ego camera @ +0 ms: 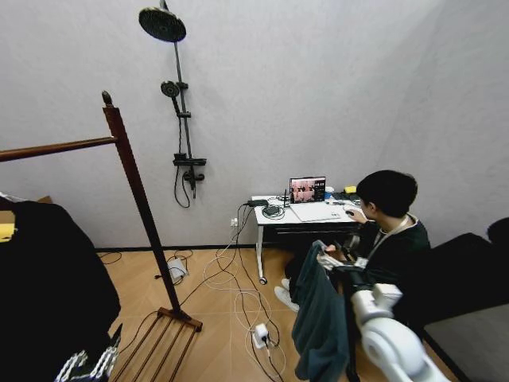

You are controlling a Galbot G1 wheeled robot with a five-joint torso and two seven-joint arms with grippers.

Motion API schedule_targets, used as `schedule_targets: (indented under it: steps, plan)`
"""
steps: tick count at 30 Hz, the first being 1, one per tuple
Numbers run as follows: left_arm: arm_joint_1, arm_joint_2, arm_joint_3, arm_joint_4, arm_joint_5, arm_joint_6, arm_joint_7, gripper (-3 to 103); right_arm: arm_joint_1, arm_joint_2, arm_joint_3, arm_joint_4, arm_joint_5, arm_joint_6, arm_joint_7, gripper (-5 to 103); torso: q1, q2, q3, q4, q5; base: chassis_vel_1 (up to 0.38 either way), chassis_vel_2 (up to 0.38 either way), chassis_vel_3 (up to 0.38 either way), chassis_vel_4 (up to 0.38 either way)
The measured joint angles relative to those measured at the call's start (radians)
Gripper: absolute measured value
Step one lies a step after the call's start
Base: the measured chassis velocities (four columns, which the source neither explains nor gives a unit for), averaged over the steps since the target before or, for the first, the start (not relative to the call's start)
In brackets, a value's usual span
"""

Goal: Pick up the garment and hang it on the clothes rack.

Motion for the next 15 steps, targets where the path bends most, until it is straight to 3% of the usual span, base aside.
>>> schedule_targets:
  steps: [4,15]
  plan:
    - [0.0,0.0,0.0,0.0,0.0,0.0,0.0,46,-0.018,0.011,-0.056,0.046,-0.03,-0.017,0.03,100,0.0,0.0,0.0,-0.0013,-0.001,0.0,0.0,0.0,0.0]
    - [0.0,0.0,0.0,0.0,0.0,0.0,0.0,46,-0.018,0.011,-0.057,0.079,-0.033,-0.028,0.052,100,0.0,0.0,0.0,-0.0008,-0.0006,0.0,0.0,0.0,0.0]
